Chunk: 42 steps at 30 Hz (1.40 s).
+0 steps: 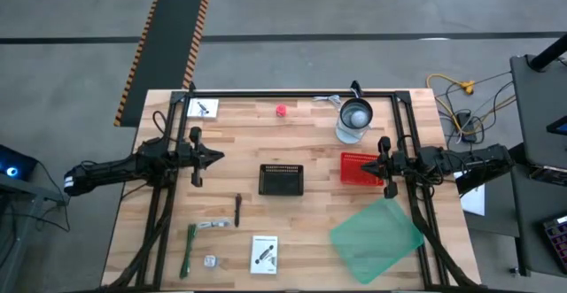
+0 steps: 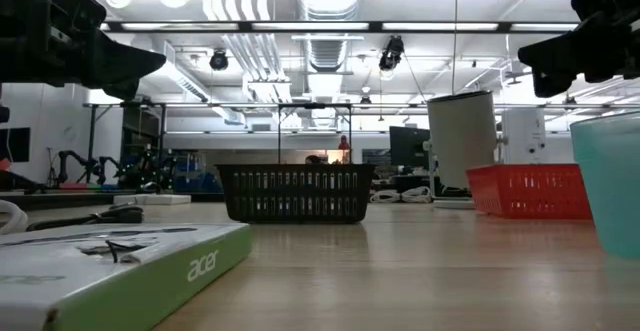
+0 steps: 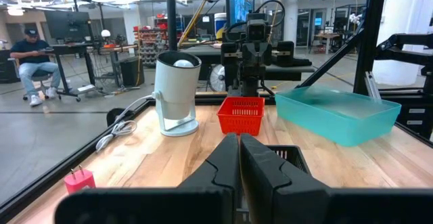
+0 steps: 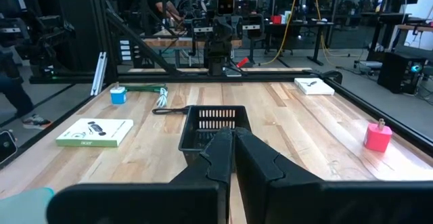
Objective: Pick and place items into bin
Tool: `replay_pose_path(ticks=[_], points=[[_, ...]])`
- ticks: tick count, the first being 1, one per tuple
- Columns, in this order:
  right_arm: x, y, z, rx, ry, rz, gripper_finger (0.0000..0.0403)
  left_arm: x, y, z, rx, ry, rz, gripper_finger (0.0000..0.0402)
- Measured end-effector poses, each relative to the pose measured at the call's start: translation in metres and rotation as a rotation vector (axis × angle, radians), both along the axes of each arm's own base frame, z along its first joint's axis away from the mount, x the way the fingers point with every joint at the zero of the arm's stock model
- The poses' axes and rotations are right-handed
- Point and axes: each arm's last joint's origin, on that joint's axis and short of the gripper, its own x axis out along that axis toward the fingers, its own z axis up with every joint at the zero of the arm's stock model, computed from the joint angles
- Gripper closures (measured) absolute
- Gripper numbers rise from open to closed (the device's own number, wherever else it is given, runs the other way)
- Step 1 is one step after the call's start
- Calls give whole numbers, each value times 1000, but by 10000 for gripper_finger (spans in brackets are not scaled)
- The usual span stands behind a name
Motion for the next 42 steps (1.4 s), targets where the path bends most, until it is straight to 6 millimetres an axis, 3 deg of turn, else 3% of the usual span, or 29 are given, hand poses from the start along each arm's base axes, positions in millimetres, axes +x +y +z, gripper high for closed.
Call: replay_pose_path(ticks=[32,42], points=[[0,0,6,-44,-57,0,394,0,0,1,2,-10,4,402],[-1,0,16,-150,-163,-9,394,-2,0,19,116,-184,19,402]])
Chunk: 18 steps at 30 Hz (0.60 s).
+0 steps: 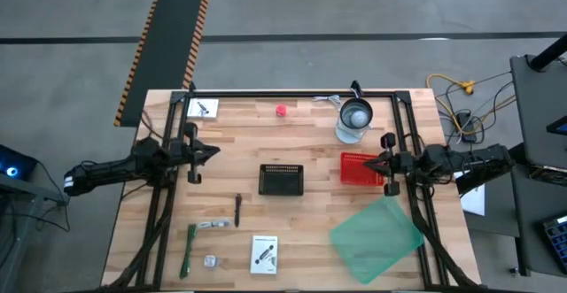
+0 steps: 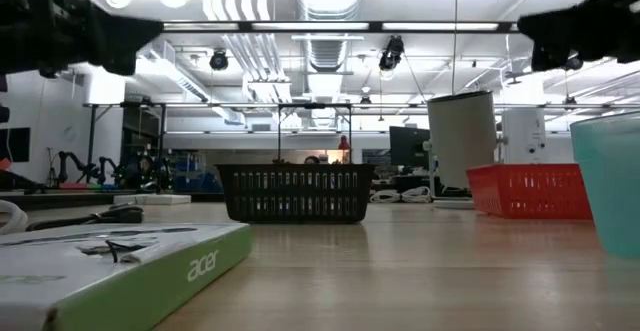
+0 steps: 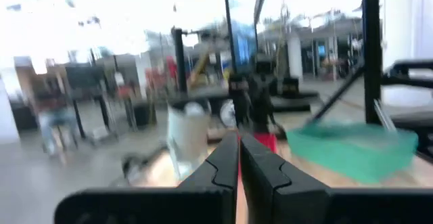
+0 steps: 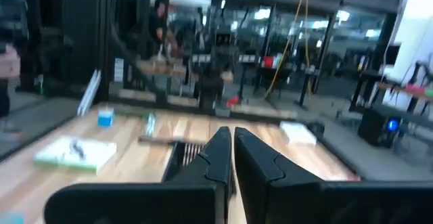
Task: Pick and place items into bin
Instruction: Put the top white charger cable into the blue bin
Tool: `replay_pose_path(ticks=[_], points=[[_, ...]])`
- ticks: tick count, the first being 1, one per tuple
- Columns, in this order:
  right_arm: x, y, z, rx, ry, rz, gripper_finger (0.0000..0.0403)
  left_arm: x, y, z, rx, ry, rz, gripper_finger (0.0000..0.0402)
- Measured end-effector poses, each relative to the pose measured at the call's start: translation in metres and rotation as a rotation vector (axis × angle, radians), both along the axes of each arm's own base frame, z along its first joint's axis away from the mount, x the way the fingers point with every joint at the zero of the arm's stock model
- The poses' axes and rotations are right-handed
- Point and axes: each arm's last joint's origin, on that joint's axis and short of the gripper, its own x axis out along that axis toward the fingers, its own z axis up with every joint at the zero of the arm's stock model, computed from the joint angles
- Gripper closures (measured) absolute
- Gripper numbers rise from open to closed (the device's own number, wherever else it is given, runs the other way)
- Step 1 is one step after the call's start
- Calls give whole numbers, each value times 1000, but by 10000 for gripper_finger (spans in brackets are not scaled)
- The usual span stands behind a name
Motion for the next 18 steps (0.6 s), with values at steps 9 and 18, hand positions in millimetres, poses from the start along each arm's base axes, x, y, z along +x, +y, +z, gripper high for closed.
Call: replay_pose_path(ticks=[9,18], points=[[0,0,11,-49,-107,-22,385,1,0,8,6,-57,0,381],[10,-3,16,-149,-128,-199,294,11,3,22,-1,-21,23,253]])
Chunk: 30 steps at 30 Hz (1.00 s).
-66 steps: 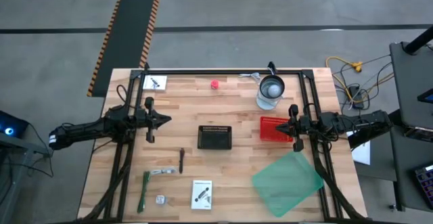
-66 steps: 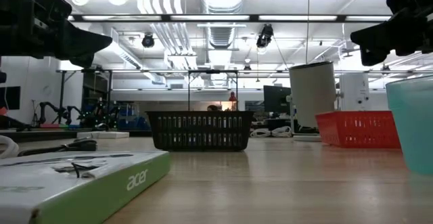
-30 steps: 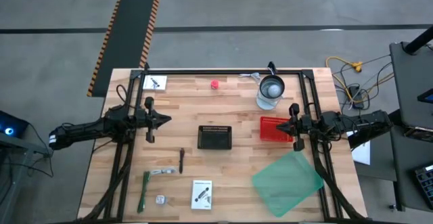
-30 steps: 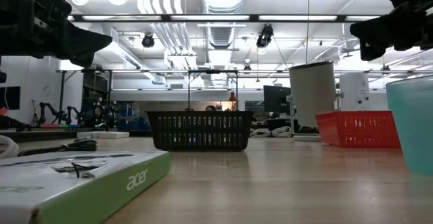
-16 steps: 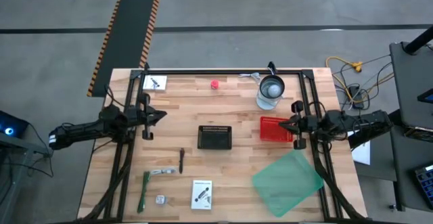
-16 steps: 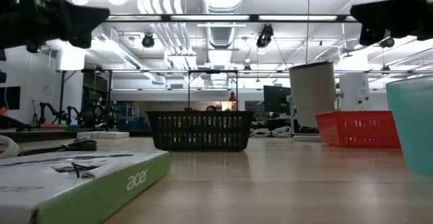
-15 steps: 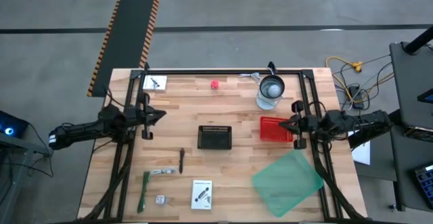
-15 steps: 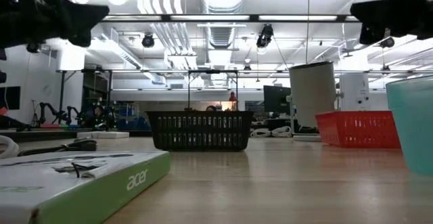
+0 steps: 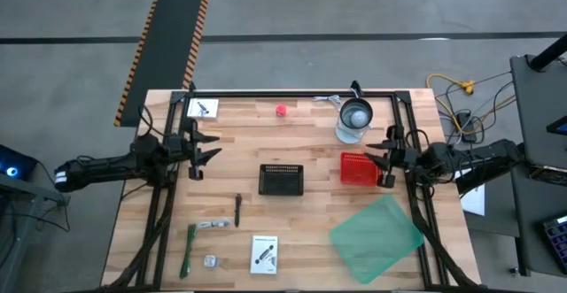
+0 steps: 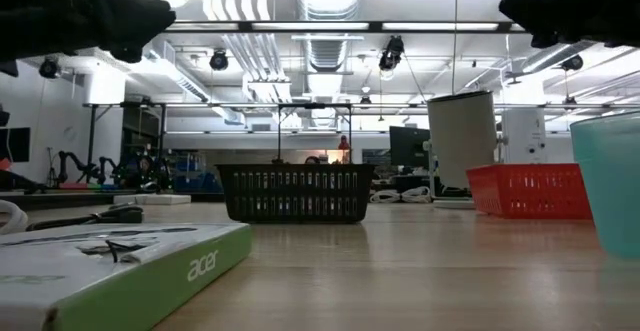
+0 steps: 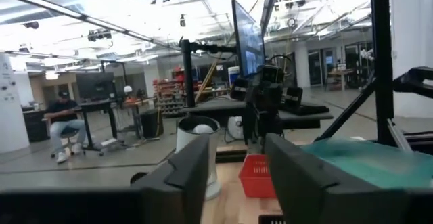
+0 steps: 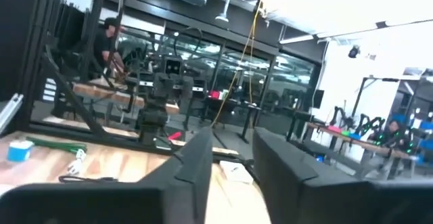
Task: Pick and place items into bin
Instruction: Put the top white charger cable into the blue bin
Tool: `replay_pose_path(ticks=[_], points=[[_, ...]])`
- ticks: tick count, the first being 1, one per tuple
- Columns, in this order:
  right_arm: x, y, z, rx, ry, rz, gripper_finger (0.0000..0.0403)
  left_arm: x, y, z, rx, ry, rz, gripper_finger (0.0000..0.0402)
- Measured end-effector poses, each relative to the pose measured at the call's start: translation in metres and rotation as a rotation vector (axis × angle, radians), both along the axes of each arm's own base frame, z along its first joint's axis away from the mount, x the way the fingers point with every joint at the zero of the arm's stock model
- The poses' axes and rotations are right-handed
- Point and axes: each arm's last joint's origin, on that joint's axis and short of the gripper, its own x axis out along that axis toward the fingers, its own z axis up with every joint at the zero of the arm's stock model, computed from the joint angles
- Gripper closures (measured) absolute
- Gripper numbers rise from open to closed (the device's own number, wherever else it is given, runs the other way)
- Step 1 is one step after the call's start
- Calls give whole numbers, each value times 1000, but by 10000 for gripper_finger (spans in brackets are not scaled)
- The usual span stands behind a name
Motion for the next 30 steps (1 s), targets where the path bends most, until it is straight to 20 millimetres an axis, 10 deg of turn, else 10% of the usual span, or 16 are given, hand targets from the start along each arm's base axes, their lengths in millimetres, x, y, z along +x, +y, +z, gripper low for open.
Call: replay_pose_path(ticks=[10,30], points=[[20,2,6,-15,57,-10,203,9,2,11,25,-117,0,210],[70,5,48,68,256,-181,197,15,3,3,18,-76,-2,210]])
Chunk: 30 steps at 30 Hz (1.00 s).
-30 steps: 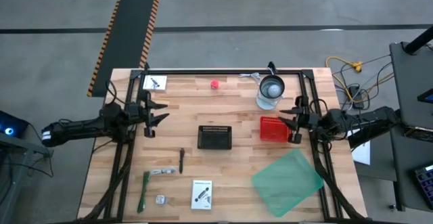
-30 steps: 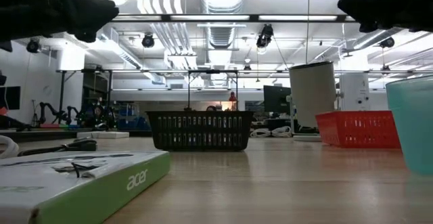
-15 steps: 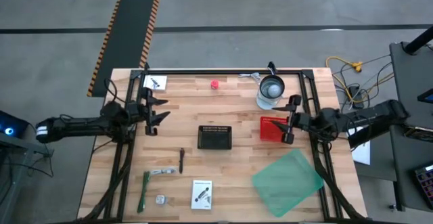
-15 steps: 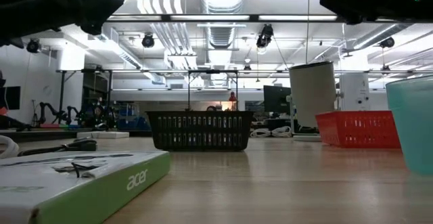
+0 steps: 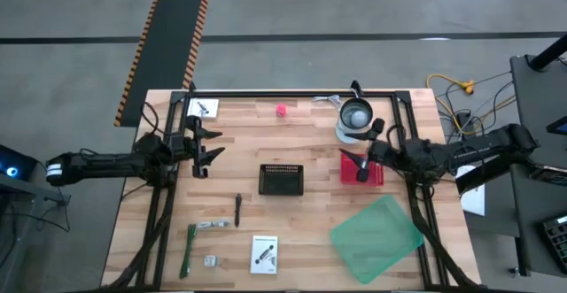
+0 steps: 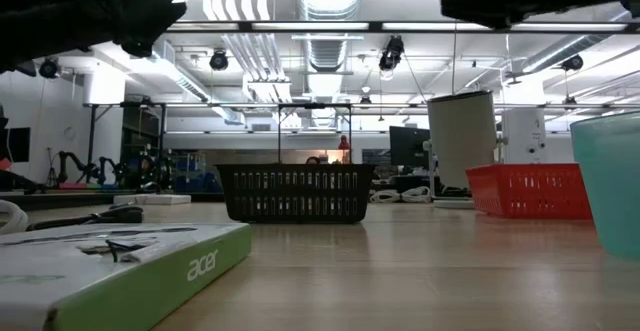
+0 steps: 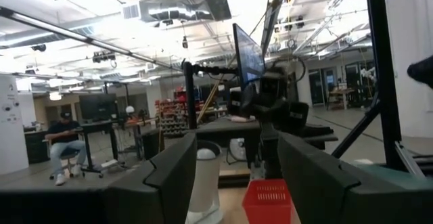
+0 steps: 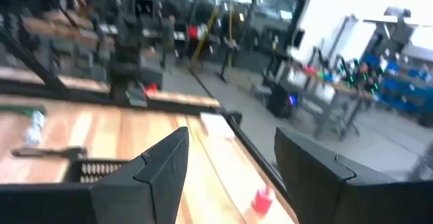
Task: Pick and place items into bin
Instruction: Put the top white charger cable into the blue bin
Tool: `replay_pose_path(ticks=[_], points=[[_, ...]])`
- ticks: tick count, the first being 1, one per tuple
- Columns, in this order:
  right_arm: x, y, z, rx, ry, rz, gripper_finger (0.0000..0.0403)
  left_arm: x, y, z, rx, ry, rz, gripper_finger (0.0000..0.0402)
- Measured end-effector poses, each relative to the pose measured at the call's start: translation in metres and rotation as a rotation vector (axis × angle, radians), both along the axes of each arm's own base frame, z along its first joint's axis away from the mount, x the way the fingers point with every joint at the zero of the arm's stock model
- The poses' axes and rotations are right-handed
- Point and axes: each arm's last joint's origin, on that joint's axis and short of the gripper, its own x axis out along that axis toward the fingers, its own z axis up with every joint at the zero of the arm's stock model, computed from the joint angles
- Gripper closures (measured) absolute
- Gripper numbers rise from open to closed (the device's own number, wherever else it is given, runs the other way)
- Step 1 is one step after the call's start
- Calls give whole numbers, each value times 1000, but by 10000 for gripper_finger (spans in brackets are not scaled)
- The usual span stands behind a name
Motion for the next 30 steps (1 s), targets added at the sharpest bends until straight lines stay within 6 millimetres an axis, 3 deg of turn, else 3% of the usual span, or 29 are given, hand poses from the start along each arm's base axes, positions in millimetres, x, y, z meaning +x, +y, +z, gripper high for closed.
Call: replay_pose_path(ticks=[11,21,30], points=[[42,-4,20,-27,287,-241,197,0,0,-5,14,21,5,210],[68,-3,25,-28,354,-279,197,1,0,-6,22,28,9,210],[82,-16,34,-72,405,-395,197,1,0,-6,22,28,9,210]])
